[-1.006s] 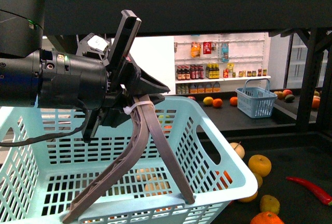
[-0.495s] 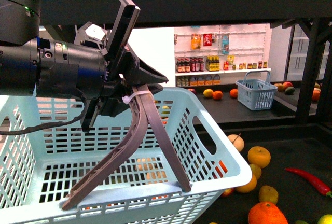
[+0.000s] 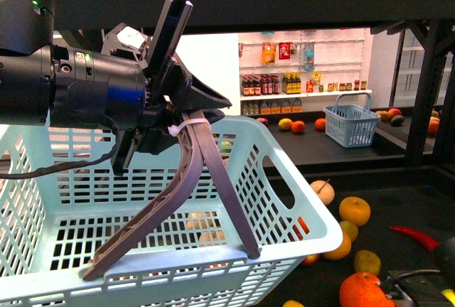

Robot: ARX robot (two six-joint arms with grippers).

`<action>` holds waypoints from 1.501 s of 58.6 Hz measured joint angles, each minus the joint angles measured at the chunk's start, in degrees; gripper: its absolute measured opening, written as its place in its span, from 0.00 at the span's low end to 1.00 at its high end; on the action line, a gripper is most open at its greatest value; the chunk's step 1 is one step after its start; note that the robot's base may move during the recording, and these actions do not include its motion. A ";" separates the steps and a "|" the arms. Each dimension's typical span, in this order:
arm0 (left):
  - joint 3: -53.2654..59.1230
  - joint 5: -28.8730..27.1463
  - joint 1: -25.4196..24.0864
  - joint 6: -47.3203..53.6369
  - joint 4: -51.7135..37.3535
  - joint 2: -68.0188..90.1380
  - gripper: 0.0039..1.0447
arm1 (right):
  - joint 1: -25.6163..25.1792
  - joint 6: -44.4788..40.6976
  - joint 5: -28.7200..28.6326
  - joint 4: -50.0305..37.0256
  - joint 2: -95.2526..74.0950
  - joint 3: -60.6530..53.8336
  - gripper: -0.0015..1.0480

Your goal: Pick lemon from shelf

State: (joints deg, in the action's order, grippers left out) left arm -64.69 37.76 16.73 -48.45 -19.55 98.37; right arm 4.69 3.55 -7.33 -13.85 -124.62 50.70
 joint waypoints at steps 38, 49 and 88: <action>0.00 -0.04 0.00 0.02 0.00 0.00 0.12 | 7.23 4.11 3.91 1.03 -28.06 36.61 0.93; 0.00 -0.04 0.00 0.02 0.00 0.00 0.12 | 7.37 3.74 6.01 3.93 -32.76 44.54 0.93; 0.00 -0.02 0.00 0.02 0.00 0.00 0.12 | 8.00 2.84 8.24 8.72 -39.54 55.25 0.75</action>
State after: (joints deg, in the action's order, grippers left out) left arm -64.69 37.74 16.73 -48.42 -19.55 98.37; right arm 12.69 6.39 0.91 -5.13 -164.16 105.95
